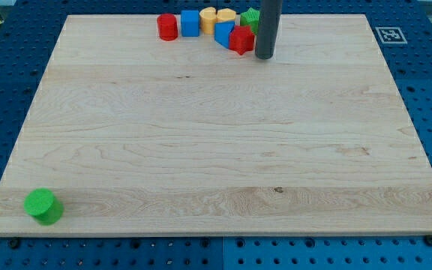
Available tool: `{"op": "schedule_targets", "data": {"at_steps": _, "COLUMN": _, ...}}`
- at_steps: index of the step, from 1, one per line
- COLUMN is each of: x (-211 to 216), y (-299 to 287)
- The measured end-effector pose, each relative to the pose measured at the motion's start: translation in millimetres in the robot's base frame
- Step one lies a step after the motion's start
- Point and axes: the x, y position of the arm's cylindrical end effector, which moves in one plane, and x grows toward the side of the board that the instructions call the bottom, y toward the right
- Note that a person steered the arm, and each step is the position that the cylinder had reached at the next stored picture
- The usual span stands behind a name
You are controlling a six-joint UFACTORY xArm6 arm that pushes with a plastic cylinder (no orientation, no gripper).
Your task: Push the red star close into yellow hexagon
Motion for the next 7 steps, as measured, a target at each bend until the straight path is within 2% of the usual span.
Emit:
{"op": "schedule_targets", "data": {"at_steps": 1, "x": 0, "y": -19}}
{"op": "schedule_targets", "data": {"at_steps": 3, "x": -20, "y": -25}}
{"op": "schedule_targets", "data": {"at_steps": 4, "x": -16, "y": -25}}
{"op": "schedule_targets", "data": {"at_steps": 6, "x": -7, "y": 14}}
{"op": "schedule_targets", "data": {"at_steps": 7, "x": -28, "y": 25}}
